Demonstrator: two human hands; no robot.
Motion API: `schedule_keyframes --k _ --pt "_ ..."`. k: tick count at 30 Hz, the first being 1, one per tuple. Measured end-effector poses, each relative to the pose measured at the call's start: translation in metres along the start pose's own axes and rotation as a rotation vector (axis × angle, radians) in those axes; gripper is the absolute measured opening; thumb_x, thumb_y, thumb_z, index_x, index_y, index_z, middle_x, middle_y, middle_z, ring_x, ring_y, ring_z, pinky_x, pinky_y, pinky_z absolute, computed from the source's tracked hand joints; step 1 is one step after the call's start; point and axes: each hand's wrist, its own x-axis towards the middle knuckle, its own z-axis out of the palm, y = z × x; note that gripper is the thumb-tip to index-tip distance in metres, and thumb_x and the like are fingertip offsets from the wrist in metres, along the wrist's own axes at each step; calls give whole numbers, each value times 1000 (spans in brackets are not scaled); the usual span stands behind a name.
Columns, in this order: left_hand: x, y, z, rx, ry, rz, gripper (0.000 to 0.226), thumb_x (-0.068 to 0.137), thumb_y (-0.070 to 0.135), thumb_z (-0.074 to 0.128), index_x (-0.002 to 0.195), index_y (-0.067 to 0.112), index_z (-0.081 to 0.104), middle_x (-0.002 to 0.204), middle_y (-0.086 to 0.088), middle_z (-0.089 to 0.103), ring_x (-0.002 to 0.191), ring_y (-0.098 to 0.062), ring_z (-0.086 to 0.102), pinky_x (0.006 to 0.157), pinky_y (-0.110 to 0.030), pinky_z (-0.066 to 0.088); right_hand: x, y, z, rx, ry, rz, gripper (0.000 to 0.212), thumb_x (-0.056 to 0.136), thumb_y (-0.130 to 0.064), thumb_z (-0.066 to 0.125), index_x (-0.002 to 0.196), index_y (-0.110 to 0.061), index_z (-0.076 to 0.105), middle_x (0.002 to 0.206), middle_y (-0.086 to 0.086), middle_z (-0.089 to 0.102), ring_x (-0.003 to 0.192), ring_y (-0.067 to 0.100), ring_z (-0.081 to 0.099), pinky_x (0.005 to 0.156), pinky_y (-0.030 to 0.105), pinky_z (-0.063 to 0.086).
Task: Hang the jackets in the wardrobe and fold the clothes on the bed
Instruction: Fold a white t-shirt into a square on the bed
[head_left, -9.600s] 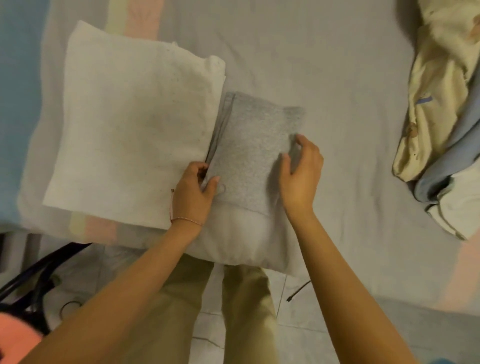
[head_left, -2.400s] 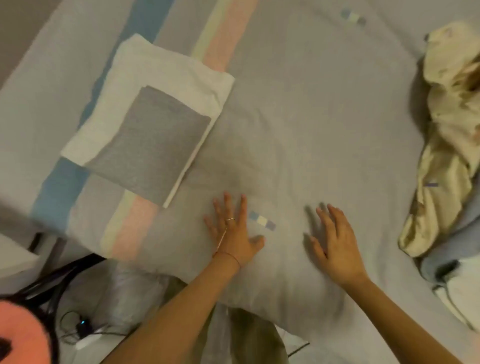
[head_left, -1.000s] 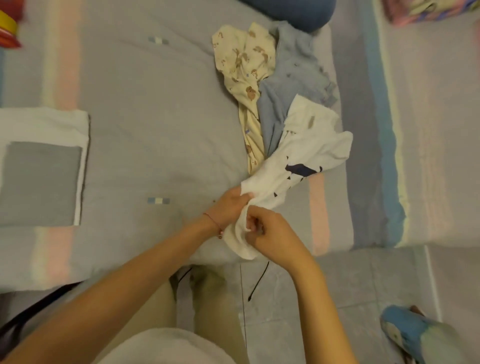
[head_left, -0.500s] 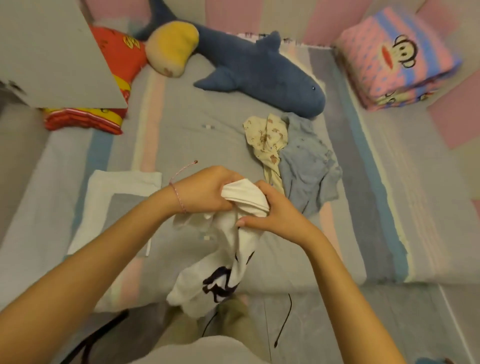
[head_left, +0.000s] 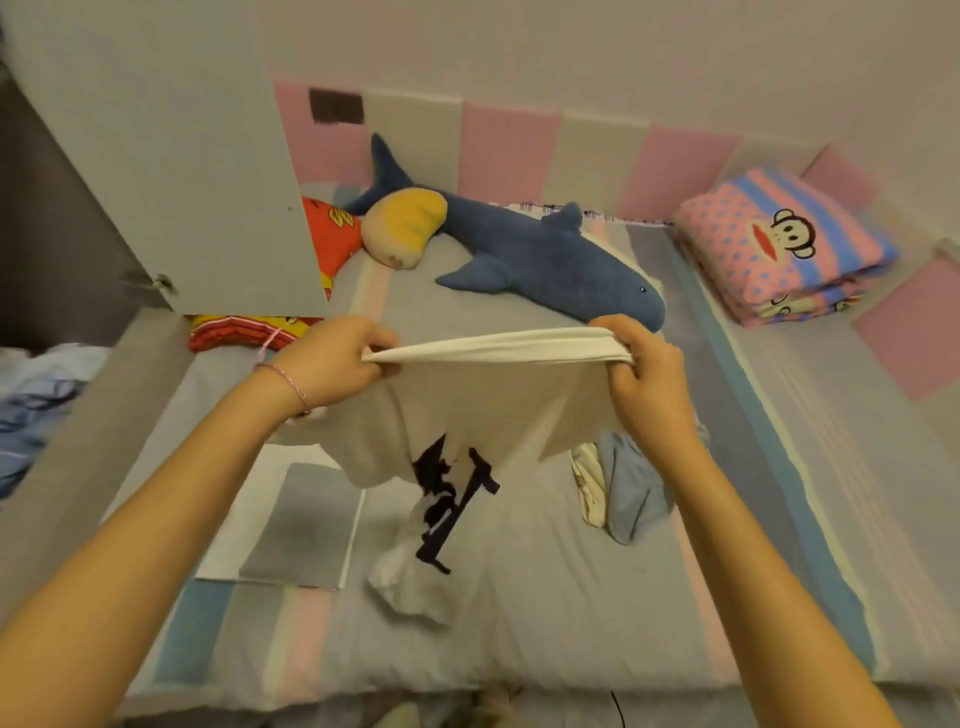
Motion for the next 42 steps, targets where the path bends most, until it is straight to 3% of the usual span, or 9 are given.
schedule_keyframes --k 6,10,16,19,21,24,30,38,42 --pt "-9 -2 1 97 95 -179 32 99 35 37 74 22 52 79 -8 58 78 -30 56 71 -36 46 22 -15 -14 356 186 209 25 92 2 37 93 -10 59 80 -7 58 66 -8 51 60 9 41" --pt "-6 36 -2 -405 251 -260 40 100 34 34 102 7 62 99 -15 60 96 -30 55 81 -34 40 33 -25 -19 428 3 282 24 98 -17 46 121 -24 49 117 -4 57 108 7 55 92 32 49" --pt "13 107 -5 -1067 231 -253 32 101 22 36 124 6 51 112 -14 59 95 -21 59 72 -26 54 1 -58 13 147 -689 134 123 63 -64 70 146 -39 -17 158 -11 1 141 13 19 114 38 29" --pt "16 122 -7 -1110 243 -220 33 100 18 38 125 -1 47 113 -16 57 102 -25 58 74 -27 55 -15 -48 40 -86 -526 71 72 85 -30 65 144 -23 25 119 2 49 100 15 51 74 20 44" --pt "12 121 -9 -1154 272 -138 25 101 17 36 116 5 52 108 -10 58 100 -20 58 78 -28 54 -10 -41 37 -116 -357 214 12 92 -12 45 93 -13 57 77 2 52 70 18 47 54 22 33" --pt "-3 104 -3 -1015 172 15 23 97 30 44 117 20 52 121 2 57 116 -11 52 93 -30 47 6 -46 20 445 -189 546 19 96 -13 45 84 -16 59 77 4 58 72 18 53 62 26 43" --pt "-25 76 96 -430 -168 14 117 64 56 76 147 30 -3 146 16 18 135 -7 23 113 -33 25 36 -80 15 1220 -280 682 18 97 -9 46 108 -1 59 96 13 62 88 23 60 81 35 52" --pt "-21 56 139 -470 119 -376 31 96 14 42 122 2 52 111 -19 61 102 -32 58 84 -35 46 60 -61 20 1354 -87 523 39 100 -12 44 138 -9 39 117 13 58 104 24 60 96 45 48" --pt "-14 55 103 -898 203 -495 17 93 9 46 97 1 61 87 -15 63 83 -26 60 70 -33 50 31 -27 16 656 -406 381 55 92 -30 61 141 -32 35 122 -11 55 113 11 54 96 39 46"
